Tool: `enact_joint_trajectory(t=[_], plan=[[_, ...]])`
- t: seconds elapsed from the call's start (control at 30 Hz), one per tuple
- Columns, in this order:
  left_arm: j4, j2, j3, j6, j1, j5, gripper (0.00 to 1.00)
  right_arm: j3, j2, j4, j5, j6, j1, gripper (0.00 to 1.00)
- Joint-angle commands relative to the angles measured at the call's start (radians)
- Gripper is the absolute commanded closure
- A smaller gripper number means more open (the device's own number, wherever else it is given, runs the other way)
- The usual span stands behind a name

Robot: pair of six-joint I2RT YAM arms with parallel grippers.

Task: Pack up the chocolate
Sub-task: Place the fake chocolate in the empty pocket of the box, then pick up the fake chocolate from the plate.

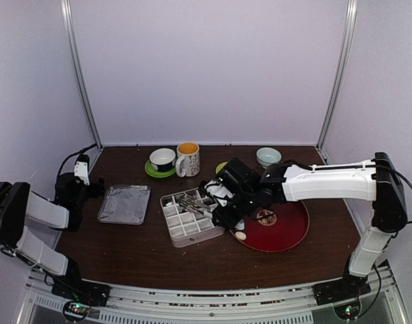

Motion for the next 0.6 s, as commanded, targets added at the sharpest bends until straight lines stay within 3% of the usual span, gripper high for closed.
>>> enact_joint_trajectory(t=[0.0,0.33,0.57], plan=[[0.039,0.006,0.024,-0.008,0.007,0.008,0.02,0.032,-0.028,0.032,0.038,-0.004,0.004,0.64],[0.04,0.006,0.024,-0.008,0.007,0.008,0.02,-0.097,-0.205,0.064,0.149,0.034,-0.04,0.64],[0.04,0.006,0.025,-0.009,0.006,0.007,0.02,-0.169,-0.346,-0.129,0.128,0.078,-0.065,0.64]])
